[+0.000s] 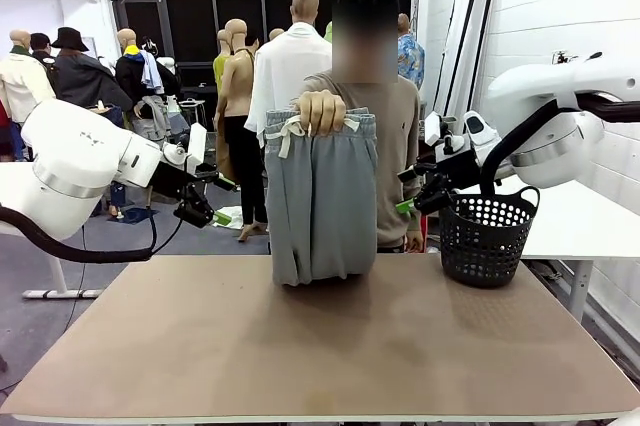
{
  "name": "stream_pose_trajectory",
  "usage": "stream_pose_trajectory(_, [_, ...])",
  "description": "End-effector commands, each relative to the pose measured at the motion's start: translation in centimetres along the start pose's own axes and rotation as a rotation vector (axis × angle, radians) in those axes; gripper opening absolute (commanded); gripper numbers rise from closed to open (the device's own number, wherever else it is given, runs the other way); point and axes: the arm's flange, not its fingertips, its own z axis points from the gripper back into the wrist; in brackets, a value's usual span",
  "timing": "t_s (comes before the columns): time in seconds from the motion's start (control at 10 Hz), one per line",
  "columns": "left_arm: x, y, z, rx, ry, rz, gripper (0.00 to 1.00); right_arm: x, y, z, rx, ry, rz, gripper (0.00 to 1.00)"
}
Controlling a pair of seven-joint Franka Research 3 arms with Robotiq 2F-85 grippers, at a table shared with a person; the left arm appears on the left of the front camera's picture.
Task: Fold the training pants.
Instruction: Grab both ends of the Training pants handed by a person.
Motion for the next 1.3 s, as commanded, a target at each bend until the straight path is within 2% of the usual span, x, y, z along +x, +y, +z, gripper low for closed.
stream_pose_trajectory(0.0, [0.1,0.2,0.1,-0.001,-0.007,-0.002,1.00,0.2,0.0,0.1,-0.005,-0.032,0.012,1.00])
stream_pose_trajectory(0.2, [0.1,0.0,0.1,0.000,0.009,-0.004,1.00,0.1,0.0,0.2,0.001,0.003,0.001,1.00])
stream_pose_trajectory(0.3, [0.1,0.3,0.0,0.001,-0.067,0.006,1.00,0.0,-0.2,-0.3,0.018,-0.048,-0.015,1.00])
stream_pose_trajectory(0.6, [0.4,1.3,-0.3,0.021,-0.201,0.001,1.00,-0.2,0.1,-0.6,0.017,-0.172,-0.013,1.00])
stream_pose_trajectory(0.9, [2.3,1.5,-0.4,-0.040,-0.288,-0.044,1.00,0.1,0.6,0.1,0.003,-0.271,-0.002,1.00])
stream_pose_trajectory(1.2, [3.8,1.3,-0.7,-0.045,-0.350,-0.050,1.00,0.9,1.2,-0.3,-0.024,-0.363,0.008,1.00])
